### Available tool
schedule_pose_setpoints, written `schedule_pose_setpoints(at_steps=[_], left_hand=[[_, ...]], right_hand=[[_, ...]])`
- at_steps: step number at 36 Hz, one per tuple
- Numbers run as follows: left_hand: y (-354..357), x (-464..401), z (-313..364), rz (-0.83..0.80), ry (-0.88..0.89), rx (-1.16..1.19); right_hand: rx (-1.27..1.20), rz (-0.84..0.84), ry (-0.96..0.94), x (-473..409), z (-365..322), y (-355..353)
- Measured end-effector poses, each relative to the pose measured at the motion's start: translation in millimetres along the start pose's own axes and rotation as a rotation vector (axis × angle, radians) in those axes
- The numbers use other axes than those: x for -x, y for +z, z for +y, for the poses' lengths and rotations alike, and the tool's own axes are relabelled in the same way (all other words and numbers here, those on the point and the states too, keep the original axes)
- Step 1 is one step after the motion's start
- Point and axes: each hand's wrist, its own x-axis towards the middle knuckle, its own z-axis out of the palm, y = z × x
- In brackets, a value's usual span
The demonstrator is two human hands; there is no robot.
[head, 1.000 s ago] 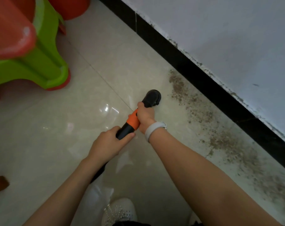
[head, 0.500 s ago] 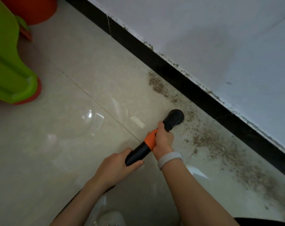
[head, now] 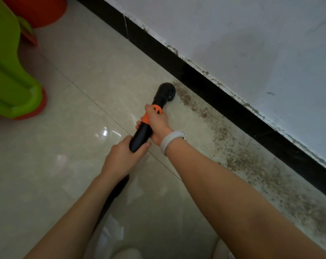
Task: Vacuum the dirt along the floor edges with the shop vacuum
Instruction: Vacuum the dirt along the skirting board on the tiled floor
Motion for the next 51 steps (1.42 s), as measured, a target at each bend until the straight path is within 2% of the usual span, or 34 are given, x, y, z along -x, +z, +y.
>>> schedule_pose_setpoints(at_steps=[4, 14, 18, 22, 25, 30, 37, 43, 51], left_hand=[[9.0, -0.1, 12.3, -0.049, -0.003, -0.014], [40.0, 49.2, -1.2, -0.279, 0.079, -0.23], [47.1, 56.9, 2.1, -0.292, 0.13, -0.282], [44.2, 55.4, 1.0, -0.314, 0.093, -0.154], [38.9, 53.1, -6.0, -0.282, 0.065, -0.037], [30.2, 52.4, -17.3, -0.155, 0.032, 0.007], [23.9, 31.4, -12.8, 0.002, 0.016, 0.107], [16.1, 2.3, 3.2, -0.006, 0.011, 0.16], [28.0, 0.0, 13.1, -0.116, 0.025, 0.161]], right_hand=[[0.013, 0.005, 0.009, -2.3, -6.9, -11.2], [-0.06, 0.167, -0.043, 8.1, 6.7, -77.7], [-0.141, 0.23, -0.069, 15.0, 13.0, -96.2], [-0.195, 0.259, -0.101, 21.4, 16.0, -90.1], [-0.208, 0.186, -0.098, 25.7, 20.2, -78.9], [-0.152, 0.034, -0.08, 29.4, 33.2, -59.7], [-0.003, 0.011, -0.065, 10.2, 9.1, -15.0], [0.083, 0.007, -0.062, -9.6, -17.0, 0.1], [0.038, 0.042, -0.082, -9.7, -21.0, -21.2]])
